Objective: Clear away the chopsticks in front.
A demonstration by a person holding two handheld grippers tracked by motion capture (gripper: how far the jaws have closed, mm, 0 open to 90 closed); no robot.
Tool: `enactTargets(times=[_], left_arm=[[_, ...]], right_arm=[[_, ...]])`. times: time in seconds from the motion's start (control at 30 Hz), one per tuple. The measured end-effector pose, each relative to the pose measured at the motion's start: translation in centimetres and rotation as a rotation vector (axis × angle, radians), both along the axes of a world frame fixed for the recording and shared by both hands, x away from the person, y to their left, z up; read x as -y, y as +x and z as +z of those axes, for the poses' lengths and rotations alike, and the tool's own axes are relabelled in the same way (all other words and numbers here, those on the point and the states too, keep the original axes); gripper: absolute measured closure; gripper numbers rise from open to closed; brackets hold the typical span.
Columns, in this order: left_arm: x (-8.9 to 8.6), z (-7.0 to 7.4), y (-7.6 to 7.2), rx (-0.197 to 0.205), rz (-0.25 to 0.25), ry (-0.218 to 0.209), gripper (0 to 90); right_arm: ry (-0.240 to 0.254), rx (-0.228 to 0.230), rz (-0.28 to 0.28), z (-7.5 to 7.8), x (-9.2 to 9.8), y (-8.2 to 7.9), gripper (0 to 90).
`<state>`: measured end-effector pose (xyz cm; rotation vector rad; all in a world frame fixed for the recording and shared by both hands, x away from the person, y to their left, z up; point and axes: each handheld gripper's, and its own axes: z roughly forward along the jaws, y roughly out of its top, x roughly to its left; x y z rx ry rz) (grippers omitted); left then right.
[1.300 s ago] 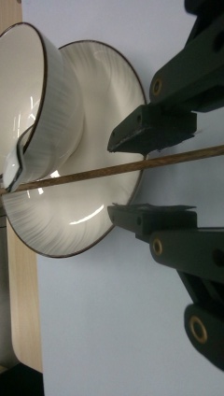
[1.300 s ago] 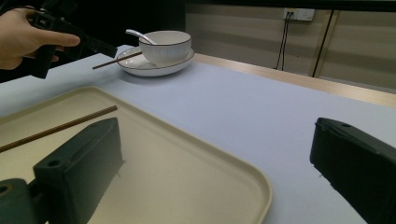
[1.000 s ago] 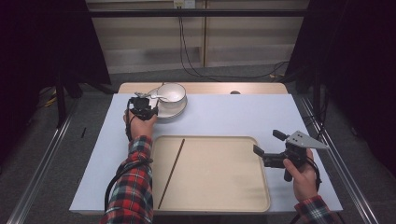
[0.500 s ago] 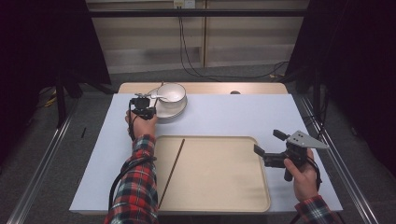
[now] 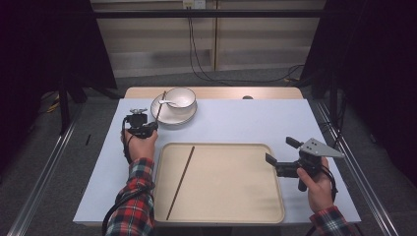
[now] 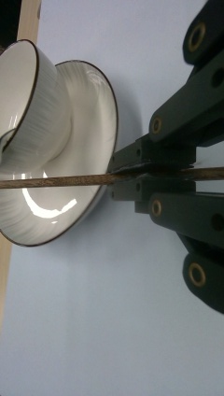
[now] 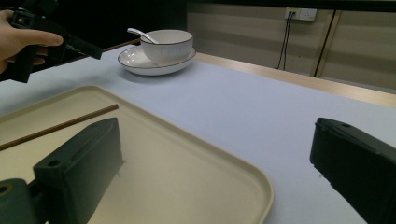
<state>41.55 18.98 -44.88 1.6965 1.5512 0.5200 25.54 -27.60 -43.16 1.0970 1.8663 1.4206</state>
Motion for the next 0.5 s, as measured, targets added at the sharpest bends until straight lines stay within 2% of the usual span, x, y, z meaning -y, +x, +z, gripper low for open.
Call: enactTargets(times=[0.4, 0.5], left_arm=[[-0.7, 0.9, -3.7, -0.002, 0.022, -0.052, 85.6], [-0.9, 1.2, -4.5, -0.006, 0.018, -0.051, 85.6]], right_arm=[[0.003, -0.001, 0.001, 0.0, 0.0, 0.0, 1.8], [0.002, 0.0, 0.01, 0.0, 0.0, 0.0, 1.8]])
